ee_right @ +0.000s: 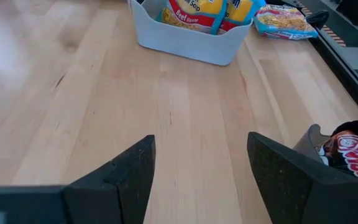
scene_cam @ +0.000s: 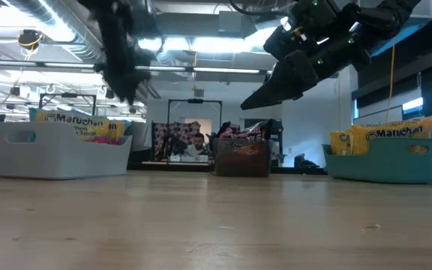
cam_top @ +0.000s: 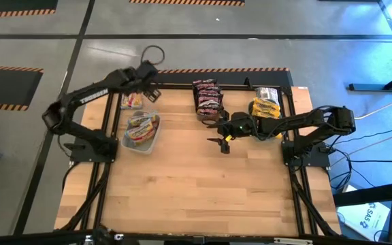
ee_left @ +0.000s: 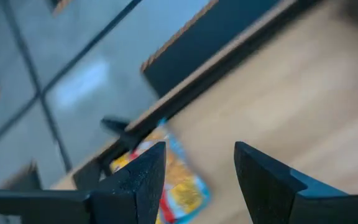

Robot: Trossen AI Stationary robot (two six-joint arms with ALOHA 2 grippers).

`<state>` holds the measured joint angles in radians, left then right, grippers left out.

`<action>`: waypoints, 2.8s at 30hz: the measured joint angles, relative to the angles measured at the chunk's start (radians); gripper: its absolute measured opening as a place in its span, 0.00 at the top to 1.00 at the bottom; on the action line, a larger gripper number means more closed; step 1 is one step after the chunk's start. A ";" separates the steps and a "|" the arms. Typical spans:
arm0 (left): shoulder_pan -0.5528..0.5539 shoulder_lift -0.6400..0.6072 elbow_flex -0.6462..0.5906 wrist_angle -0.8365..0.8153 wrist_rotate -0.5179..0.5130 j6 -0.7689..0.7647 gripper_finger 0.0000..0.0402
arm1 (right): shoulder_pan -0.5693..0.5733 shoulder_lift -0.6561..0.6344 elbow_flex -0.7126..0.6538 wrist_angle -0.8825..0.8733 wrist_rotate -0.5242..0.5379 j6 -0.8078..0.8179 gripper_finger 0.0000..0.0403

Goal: Sort Maruchan noodles
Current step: Move the blue noodle pack to the center of the table, then adjust the gray bin

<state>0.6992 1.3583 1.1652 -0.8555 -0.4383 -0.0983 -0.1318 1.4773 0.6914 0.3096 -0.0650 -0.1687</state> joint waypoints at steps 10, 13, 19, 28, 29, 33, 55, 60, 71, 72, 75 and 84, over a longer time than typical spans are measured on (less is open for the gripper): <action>0.249 0.292 0.001 -0.095 0.039 -0.045 0.59 | 0.000 0.000 0.000 -0.008 0.000 -0.006 0.41; 0.285 0.364 0.025 -0.122 -0.018 -0.058 0.64 | 0.000 0.000 0.000 -0.016 0.001 -0.015 0.41; 0.322 0.474 0.050 -0.118 -0.013 -0.057 0.72 | 0.000 0.000 0.000 -0.024 0.002 -0.015 0.41; 0.314 0.522 0.057 -0.071 0.049 0.050 0.74 | 0.000 0.000 -0.025 -0.004 0.003 -0.019 0.41; 0.300 0.525 0.068 -0.062 0.057 0.060 0.74 | 0.000 0.000 -0.034 0.008 0.003 -0.019 0.41; 0.226 0.528 0.106 -0.025 0.135 0.111 0.74 | 0.000 0.000 -0.074 0.075 0.003 -0.007 0.41; -0.257 0.529 0.127 0.087 0.421 0.163 0.74 | 0.000 0.000 -0.087 0.083 -0.007 0.007 0.41; -0.377 0.529 0.126 0.106 0.421 0.158 0.74 | 0.000 0.000 -0.087 0.083 -0.007 0.009 0.41; -0.481 0.401 0.229 -0.155 0.309 0.052 0.74 | 0.000 0.000 -0.087 0.083 -0.007 0.055 0.41; -0.481 0.372 0.213 -0.193 0.291 0.031 0.74 | 0.000 0.000 -0.087 0.082 -0.007 0.061 0.41; -0.484 0.275 0.135 -0.303 0.263 -0.035 0.74 | 0.000 0.000 -0.087 0.081 -0.007 0.067 0.41; -0.572 0.083 -0.187 -0.380 0.345 -0.191 0.74 | 0.000 0.000 -0.087 0.097 -0.007 0.067 0.41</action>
<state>0.1274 1.4415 0.9781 -1.2355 -0.0931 -0.2890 -0.1314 1.4773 0.6044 0.4062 -0.0725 -0.1014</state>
